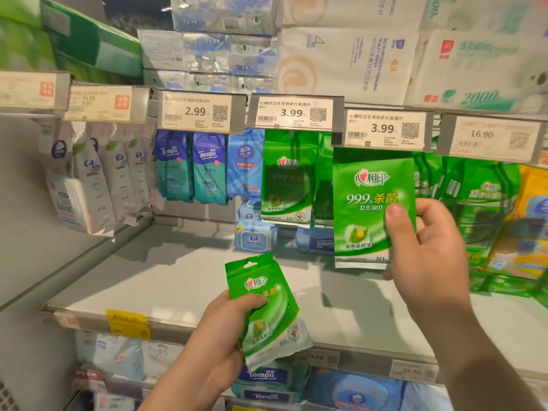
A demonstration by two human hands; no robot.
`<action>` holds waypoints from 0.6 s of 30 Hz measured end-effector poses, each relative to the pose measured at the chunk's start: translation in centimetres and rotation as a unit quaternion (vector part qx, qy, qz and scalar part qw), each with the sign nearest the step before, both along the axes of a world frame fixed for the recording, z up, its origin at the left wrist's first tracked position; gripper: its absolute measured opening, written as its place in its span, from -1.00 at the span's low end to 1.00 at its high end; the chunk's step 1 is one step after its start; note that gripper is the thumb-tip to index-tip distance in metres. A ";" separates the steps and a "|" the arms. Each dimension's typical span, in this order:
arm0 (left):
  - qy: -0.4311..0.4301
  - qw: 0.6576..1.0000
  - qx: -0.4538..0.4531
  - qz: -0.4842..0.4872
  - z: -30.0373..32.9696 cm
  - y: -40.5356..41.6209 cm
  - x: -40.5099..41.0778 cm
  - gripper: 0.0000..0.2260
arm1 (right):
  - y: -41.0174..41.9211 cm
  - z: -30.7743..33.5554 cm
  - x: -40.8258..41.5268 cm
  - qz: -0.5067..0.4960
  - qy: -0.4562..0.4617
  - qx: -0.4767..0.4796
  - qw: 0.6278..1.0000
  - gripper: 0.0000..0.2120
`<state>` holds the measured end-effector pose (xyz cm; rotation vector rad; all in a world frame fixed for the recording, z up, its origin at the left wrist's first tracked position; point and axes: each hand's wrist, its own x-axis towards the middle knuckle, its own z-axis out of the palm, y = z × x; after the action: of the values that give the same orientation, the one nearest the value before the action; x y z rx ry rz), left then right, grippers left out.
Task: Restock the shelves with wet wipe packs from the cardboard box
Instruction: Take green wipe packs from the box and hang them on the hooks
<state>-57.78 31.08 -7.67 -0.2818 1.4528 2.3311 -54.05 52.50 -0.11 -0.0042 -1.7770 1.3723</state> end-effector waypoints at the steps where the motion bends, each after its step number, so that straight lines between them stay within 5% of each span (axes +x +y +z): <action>1: 0.000 1.000 -0.001 0.000 -0.1 -0.1 0.0 -0.81 | 0.1 0.0 -0.2 -0.005 -0.005 -0.004 1.000 -0.84; 11: -0.011 1.000 -0.001 0.005 -0.6 -0.3 0.1 -0.78 | 0.8 -1.9 -1.3 0.012 -0.042 -0.042 0.998 -0.59; 14: -0.010 1.000 -0.001 0.007 -0.7 -0.4 0.1 -0.79 | 0.9 -2.6 -1.5 0.043 -0.060 -0.059 0.995 -0.79; 18: -0.009 1.000 0.007 0.009 -0.7 -0.5 0.3 -0.77 | 1.0 -3.6 -2.1 0.068 -0.096 -0.072 0.990 -0.72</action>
<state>-57.51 30.53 -8.34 -0.3125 1.4316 2.3456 -56.16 53.52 -3.68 -0.0986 -1.8584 1.6433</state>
